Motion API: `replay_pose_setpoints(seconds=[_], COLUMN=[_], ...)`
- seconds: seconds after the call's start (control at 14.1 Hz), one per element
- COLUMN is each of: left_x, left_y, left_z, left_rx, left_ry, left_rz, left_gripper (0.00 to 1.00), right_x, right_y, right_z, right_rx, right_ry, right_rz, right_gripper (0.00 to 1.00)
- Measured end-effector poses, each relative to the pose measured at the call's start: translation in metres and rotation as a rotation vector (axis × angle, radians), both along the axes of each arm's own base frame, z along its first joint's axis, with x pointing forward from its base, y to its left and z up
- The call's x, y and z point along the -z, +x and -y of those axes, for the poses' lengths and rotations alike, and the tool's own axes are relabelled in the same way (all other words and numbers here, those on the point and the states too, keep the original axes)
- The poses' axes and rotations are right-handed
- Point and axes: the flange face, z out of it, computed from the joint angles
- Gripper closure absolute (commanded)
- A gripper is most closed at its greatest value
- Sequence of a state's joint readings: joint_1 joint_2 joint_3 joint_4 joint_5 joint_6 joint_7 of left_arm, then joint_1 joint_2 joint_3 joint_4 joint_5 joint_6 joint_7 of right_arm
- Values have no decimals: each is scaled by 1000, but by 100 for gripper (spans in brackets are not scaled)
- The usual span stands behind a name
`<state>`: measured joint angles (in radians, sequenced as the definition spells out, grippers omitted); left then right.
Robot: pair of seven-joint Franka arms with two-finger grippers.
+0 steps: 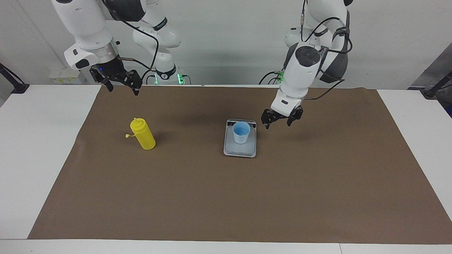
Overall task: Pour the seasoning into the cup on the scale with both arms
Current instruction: 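Open the left gripper and withdraw it from the cup, then reach the right gripper to the yellow squeeze bottle and grasp it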
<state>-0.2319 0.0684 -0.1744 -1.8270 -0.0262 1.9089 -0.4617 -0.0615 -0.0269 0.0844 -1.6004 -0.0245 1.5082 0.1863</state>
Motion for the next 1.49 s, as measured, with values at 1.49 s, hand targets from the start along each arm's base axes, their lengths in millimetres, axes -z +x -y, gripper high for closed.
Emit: replay_pose_setpoints(seconds=[1.49], left_x=[-151], left_y=[-9], left_z=[-175], left_rx=[167], left_ry=[23], left_rz=[-23], left_gripper=[0], right_x=[177], right_y=[11], right_z=[160], right_rx=[1181], right_ry=[314], right_rz=[-283], right_gripper=[0])
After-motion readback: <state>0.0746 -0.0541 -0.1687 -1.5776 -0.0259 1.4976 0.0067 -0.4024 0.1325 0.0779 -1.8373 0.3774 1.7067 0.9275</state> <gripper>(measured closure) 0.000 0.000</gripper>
